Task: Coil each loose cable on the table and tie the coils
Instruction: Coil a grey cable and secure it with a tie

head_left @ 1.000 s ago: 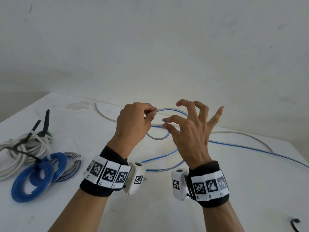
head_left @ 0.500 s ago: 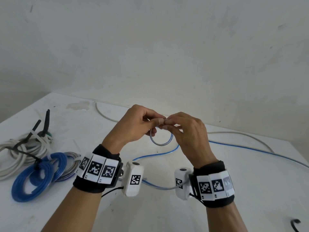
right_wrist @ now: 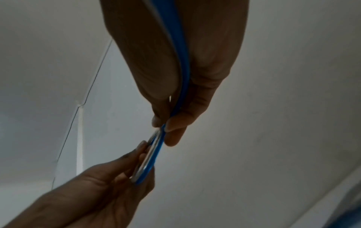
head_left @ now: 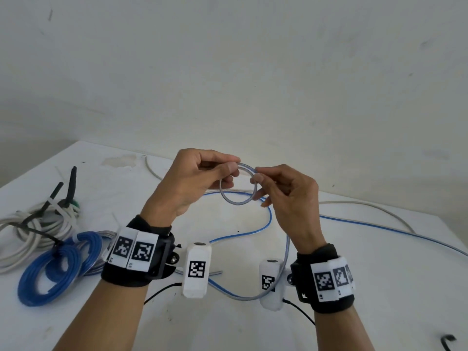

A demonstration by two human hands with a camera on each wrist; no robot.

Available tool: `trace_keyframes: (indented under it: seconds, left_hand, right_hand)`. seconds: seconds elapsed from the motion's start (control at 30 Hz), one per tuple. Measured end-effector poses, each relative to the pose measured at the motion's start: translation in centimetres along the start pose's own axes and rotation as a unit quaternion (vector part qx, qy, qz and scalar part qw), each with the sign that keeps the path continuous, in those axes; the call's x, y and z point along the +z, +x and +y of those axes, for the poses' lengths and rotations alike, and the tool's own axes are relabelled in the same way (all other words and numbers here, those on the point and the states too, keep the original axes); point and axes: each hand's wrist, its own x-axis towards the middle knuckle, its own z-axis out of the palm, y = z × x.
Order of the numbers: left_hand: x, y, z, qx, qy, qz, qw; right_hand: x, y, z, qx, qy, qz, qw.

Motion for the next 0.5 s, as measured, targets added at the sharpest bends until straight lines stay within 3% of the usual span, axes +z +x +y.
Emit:
trace_keyframes:
  seconds: [0.17, 0.3, 0.4, 0.5]
  left_hand:
    - [0.7, 0.0, 0.0, 0.017, -0.07, 0.057, 0.996]
    - [1.6, 0.1, 0.0, 0.013, -0.137, 0.073, 0.988]
    - [2.2, 0.1, -0.3, 0.015, -0.155, 0.092, 0.984]
    - [1.8, 0.1, -0.3, -0.009, -0.155, 0.071, 0.985]
  right_hand:
    - [0.3, 0.0, -0.4, 0.034, 0.06, -0.035, 0.997]
    - [0.6, -0.1, -0.9, 0.052, 0.124, 0.024, 0.991]
    - [0.8, -0.2, -1.0, 0.053, 0.149, 0.028, 0.987]
    - [0.4, -0.1, -0.8, 0.044, 0.137, 0.036, 0.989]
